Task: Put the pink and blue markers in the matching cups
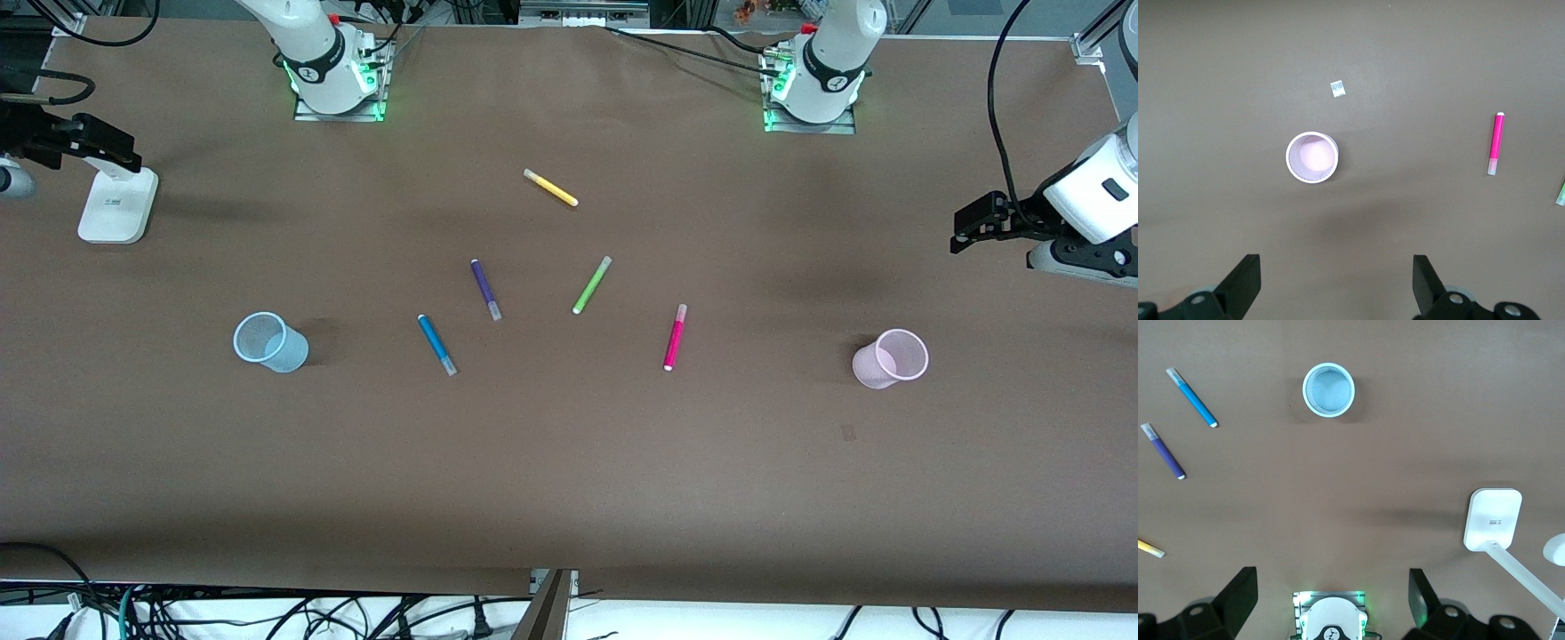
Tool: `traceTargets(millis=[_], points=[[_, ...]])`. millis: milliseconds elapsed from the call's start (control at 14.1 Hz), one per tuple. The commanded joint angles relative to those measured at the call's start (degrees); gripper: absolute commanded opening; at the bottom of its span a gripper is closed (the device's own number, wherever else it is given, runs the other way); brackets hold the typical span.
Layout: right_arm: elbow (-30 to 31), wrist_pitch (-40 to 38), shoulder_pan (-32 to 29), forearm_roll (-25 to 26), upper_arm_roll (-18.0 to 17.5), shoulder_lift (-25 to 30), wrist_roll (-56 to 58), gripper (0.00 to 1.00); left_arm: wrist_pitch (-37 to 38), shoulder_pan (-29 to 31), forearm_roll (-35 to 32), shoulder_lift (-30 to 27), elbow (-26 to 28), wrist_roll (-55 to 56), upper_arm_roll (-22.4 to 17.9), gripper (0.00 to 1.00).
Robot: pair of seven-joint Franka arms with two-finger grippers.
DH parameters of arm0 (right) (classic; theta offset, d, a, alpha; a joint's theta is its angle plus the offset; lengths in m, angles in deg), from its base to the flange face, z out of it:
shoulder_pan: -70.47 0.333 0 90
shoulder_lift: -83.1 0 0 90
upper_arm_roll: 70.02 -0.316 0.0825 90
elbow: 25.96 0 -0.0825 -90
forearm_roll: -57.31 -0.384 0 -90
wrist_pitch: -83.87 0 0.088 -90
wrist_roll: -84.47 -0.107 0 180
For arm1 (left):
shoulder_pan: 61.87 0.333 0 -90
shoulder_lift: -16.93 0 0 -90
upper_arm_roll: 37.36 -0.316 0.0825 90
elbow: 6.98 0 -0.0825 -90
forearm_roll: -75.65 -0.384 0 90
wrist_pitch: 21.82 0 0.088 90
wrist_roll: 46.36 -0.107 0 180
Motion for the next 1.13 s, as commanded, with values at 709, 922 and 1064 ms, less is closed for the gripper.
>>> traceTargets(millis=[709,922,1064], points=[[-1.63,-0.33,-0.4,-0.01,-0.18,-1.52,-0.01,1.0,0.67,0.61,1.03,-1.55,1.15,-1.61,0.29,1.0],[-1.55,1.34,-0.23,-1.32,-0.27,-3.1,-0.01,1.0,0.67,0.61,1.03,-1.55,1.07,-1.53,0.29,1.0],[-1.81,0.91,0.04,-1.33,-0.45,-6.69,0.95,1.0,0.67,0.61,1.03,-1.55,1.06,-1.53,0.29,1.0]])
